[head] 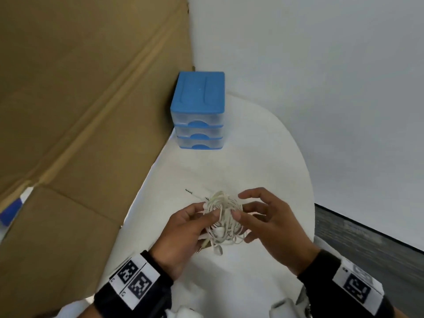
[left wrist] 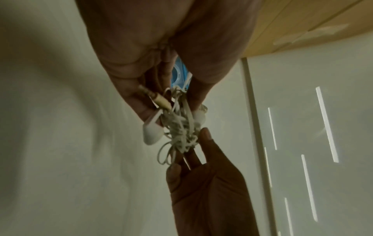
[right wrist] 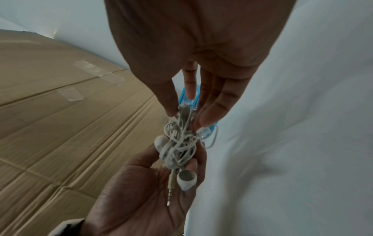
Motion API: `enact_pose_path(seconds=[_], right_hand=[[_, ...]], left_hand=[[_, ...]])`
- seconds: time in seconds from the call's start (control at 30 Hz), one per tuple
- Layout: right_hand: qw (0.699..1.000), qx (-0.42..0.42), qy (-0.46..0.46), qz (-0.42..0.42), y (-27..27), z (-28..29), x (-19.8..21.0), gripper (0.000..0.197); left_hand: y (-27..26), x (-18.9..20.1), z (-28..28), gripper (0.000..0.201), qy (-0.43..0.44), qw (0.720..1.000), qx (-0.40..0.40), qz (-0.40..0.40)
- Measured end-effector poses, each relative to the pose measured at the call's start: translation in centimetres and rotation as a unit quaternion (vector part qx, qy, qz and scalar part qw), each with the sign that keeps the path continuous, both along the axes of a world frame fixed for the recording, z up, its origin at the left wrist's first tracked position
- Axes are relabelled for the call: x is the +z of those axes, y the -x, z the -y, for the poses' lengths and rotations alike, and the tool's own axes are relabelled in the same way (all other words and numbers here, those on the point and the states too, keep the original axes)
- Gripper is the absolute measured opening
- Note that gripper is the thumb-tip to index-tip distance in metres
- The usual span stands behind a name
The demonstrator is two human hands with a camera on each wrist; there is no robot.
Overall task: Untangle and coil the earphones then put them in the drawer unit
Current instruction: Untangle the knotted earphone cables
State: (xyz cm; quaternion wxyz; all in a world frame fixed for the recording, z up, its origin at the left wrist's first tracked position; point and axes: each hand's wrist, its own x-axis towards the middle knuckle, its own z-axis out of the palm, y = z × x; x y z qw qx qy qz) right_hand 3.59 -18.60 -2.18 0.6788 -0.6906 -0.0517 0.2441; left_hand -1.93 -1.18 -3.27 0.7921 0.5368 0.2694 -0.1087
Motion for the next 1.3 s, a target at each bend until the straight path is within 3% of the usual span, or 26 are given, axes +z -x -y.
enact_pose_path(seconds=[0.13, 0.3, 0.4, 0.53, 0.67, 0.77, 0.9, 1.0, 1.07, 1.2, 1.3], right_hand=[[0.999, 0.011, 0.012, 0.042, 0.8, 0.1, 0.9, 0.012], [0.997, -0.066, 0.013, 0.045, -2.0, 0.3, 2.1, 0.012], [0.995, -0.094, 0.004, 0.030, -4.0, -0.2, 2.1, 0.010], [0.998, -0.062, 0.011, 0.004, -4.0, 0.1, 2.8, 0.009], [0.995, 0.035, 0.089, 0.006, -1.3, 1.8, 4.1, 0.030], [0.976, 0.085, 0.187, 0.072, 1.1, 3.8, 4.8, 0.047], [0.970, 0.129, 0.165, 0.124, 4.0, 3.9, 5.5, 0.062], [0.976, 0.099, 0.147, 0.130, 4.9, 3.8, 4.8, 0.071], [0.981, 0.055, 0.143, 0.118, 4.8, 4.1, 4.6, 0.065], [0.990, -0.024, 0.090, 0.106, 4.0, 4.5, 4.4, 0.022], [0.999, -0.043, 0.005, 0.023, 4.2, 4.9, 4.1, 0.016]], left_hand=[[0.2, 1.6, 0.7, 0.030, 0.010, 0.999, 0.011, 0.031], [-3.9, 3.5, 1.5, 0.036, -0.052, 0.995, 0.015, 0.079], [-5.9, 3.6, 1.6, 0.033, -0.033, 0.996, 0.041, 0.078], [-5.2, 3.8, 0.8, 0.024, 0.015, 0.998, 0.031, 0.056], [-1.4, 4.3, -0.1, 0.026, 0.029, 0.999, 0.010, 0.039], [1.4, 3.7, 0.2, 0.024, 0.078, 0.995, 0.063, -0.007], [2.6, 3.8, 2.7, 0.028, 0.048, 0.997, 0.058, 0.007], [2.8, 4.5, 4.4, 0.025, -0.029, 0.998, 0.010, 0.055], [2.8, 5.3, 5.1, 0.034, -0.051, 0.995, -0.043, 0.068], [2.7, 7.0, 5.5, 0.040, -0.068, 0.990, -0.077, 0.092], [3.1, 7.2, 5.3, 0.042, -0.126, 0.984, -0.056, 0.114]])
